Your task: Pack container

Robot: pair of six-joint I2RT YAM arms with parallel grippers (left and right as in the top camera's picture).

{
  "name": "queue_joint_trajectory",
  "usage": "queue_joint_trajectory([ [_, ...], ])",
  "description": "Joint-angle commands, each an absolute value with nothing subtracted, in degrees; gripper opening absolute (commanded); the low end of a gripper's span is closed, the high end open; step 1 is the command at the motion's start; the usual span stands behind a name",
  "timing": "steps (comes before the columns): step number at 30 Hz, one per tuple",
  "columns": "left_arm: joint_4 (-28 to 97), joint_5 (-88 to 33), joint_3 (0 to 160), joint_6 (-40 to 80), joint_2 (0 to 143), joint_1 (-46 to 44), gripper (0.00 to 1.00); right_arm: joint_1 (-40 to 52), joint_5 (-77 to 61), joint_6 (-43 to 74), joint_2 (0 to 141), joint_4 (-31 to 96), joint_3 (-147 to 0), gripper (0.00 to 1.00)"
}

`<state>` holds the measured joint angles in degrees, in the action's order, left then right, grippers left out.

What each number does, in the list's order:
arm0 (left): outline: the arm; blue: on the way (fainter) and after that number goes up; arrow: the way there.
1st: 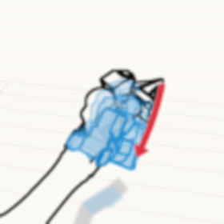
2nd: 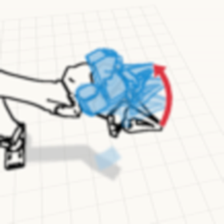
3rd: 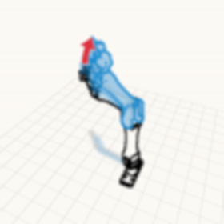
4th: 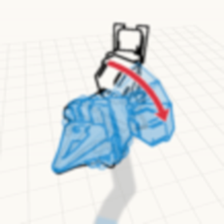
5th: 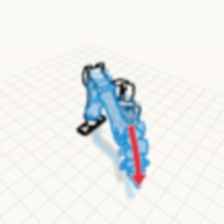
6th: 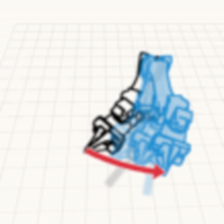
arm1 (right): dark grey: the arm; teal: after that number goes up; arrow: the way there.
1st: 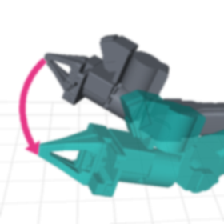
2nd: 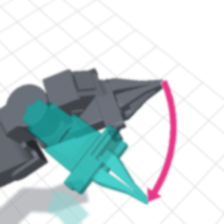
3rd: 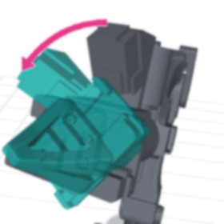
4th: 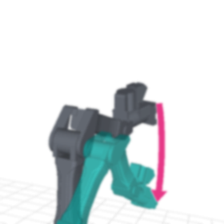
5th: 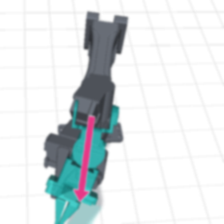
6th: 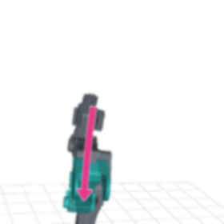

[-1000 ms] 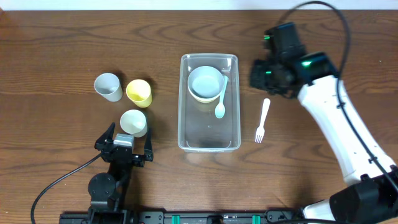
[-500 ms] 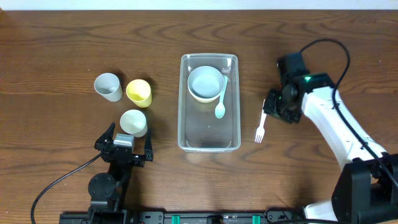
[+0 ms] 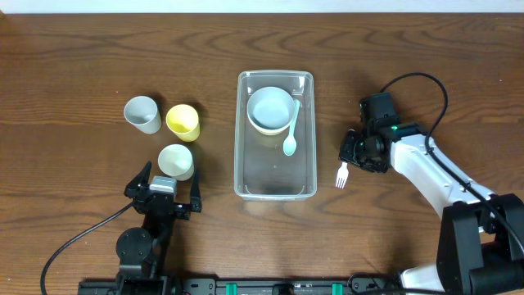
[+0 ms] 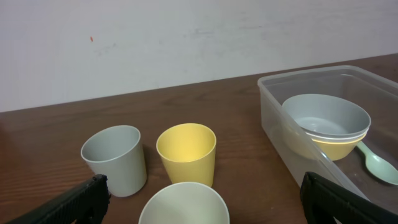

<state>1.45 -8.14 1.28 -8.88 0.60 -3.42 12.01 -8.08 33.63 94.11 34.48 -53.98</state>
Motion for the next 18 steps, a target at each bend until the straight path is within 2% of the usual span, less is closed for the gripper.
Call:
queue_joint_trajectory([
  [1,3.38,-8.56,0.23,-9.19,0.34,-3.11,0.98,12.82,-8.36,32.32,93.86,34.00,-52.69,0.41],
  [6,3.38,-8.56,0.23,-9.19,0.34,-3.11,0.98,12.82,-5.17,32.21,93.86,32.45,-50.06,0.41],
  [11,3.38,-8.56,0.23,-9.19,0.34,-3.11,0.98,12.82,-4.45,26.26,93.86,24.34,-47.05,0.42],
  [18,3.38,-8.56,0.23,-9.19,0.34,-3.11,0.98,12.82,-2.48,25.43,94.13,18.48,-46.00,0.41],
])
